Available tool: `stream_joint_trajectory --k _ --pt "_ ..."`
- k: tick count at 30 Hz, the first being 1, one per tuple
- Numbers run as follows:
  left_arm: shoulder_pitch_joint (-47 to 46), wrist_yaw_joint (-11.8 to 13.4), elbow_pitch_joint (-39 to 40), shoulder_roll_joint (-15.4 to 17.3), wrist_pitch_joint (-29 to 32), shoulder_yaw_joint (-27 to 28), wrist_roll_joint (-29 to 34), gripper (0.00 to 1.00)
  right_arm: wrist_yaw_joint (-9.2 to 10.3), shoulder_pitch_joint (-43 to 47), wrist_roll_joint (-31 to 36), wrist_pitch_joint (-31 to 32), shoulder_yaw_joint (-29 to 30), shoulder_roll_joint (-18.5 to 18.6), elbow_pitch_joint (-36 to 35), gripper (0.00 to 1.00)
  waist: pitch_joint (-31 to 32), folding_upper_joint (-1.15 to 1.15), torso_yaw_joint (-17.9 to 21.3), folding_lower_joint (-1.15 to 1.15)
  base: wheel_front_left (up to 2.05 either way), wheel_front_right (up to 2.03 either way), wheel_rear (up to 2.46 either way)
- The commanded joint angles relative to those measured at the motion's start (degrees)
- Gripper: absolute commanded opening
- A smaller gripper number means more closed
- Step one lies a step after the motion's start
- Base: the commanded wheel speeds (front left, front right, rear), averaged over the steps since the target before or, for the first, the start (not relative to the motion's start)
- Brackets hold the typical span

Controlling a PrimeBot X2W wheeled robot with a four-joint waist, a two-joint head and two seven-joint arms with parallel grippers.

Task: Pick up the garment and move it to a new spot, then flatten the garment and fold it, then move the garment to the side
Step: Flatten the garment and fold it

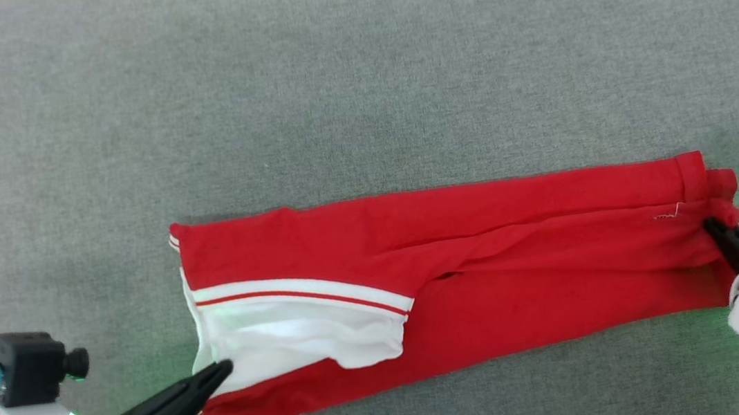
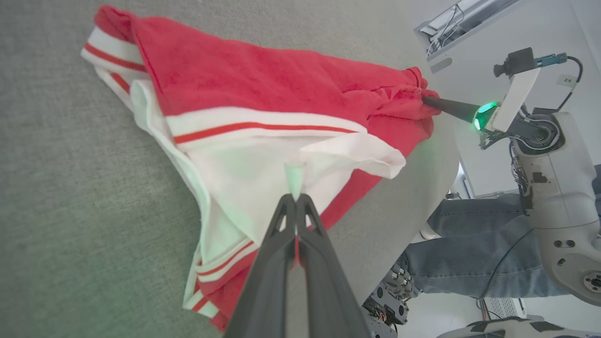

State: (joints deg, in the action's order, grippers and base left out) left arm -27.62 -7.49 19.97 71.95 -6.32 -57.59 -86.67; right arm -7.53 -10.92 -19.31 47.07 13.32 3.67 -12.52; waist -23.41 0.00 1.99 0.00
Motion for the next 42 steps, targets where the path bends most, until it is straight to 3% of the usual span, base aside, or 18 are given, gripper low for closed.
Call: stream_joint_trajectory --k 1,10,11,12,13,14,15,16,22,27,35,42 --pt "0.25 0.03 -0.44 -0.52 -0.09 -0.30 -0.16 0.00 0.09 0.10 0.43 -0.68 -0.27 -0.13 0.42 0.00 -0.69 0.00 0.05 0.00 0.00 0.00 0.00" --pt "-2.32 0.03 -7.22 -3.94 -0.10 -5.45 1.79 0.00 0.10 -1.94 2.78 -6.05 -1.64 -0.68 6.53 0.00 -2.12 0.00 0.43 0.00 0.00 0.00 0.00" --pt "-2.70 0.03 -7.69 -4.03 -0.57 -5.96 2.33 0.00 0.10 -2.12 2.61 -6.54 -1.87 -0.71 6.69 0.08 -2.08 0.00 0.46 0.00 0.00 0.00 0.00" --pt "-2.92 0.03 -7.99 -4.21 -1.25 -6.49 2.56 0.00 0.10 -2.14 2.26 -6.98 -2.08 -0.73 6.69 0.28 -1.97 0.00 0.47 0.00 0.00 0.00 0.00" --pt "-3.17 0.03 -8.34 -4.27 -2.15 -6.87 2.78 0.18 0.09 -2.11 1.79 -7.24 -2.26 -0.75 6.51 0.45 -1.77 0.00 0.48 0.00 0.00 0.00 0.00" --pt "-3.50 0.03 -8.82 -4.02 -3.32 -7.16 3.30 0.44 0.09 -1.96 1.18 -7.32 -2.38 -0.77 6.12 0.96 -1.50 0.00 0.50 0.00 0.00 0.00 0.00" --pt "-3.70 0.03 -9.23 -3.64 -4.58 -7.52 3.70 0.85 0.09 -1.63 0.53 -7.01 -2.38 -0.78 5.59 1.00 -1.14 0.00 0.49 0.00 0.00 0.00 0.00" --pt "-3.75 0.03 -9.42 -3.73 -5.69 -7.80 3.86 1.00 0.09 -1.20 0.08 -6.77 -2.18 -0.72 4.96 1.00 -0.65 0.00 0.33 0.00 0.00 0.00 0.00" --pt "-2.29 0.03 -9.86 -5.00 -8.71 -5.79 2.06 1.00 0.09 0.97 -3.16 -4.66 2.08 0.46 0.48 1.00 2.26 0.00 -1.90 0.00 0.00 0.00 0.00" --pt "2.75 0.03 -11.52 -9.35 -8.71 5.01 -0.02 1.00 0.09 3.00 -4.43 -2.64 6.51 1.77 -1.62 1.00 4.56 0.00 -4.96 0.00 0.00 0.00 0.00" --pt "12.70 0.04 -18.80 -17.51 -8.73 19.17 7.11 1.00 0.09 4.69 -4.75 0.79 12.26 3.78 0.67 1.00 6.95 0.00 -9.34 0.00 0.00 0.00 0.00" --pt "16.85 0.04 -22.89 -23.83 -8.74 26.86 14.12 1.00 0.09 4.01 -4.17 3.24 14.00 4.25 3.83 1.00 8.27 0.00 -12.19 0.00 0.00 0.00 0.00"
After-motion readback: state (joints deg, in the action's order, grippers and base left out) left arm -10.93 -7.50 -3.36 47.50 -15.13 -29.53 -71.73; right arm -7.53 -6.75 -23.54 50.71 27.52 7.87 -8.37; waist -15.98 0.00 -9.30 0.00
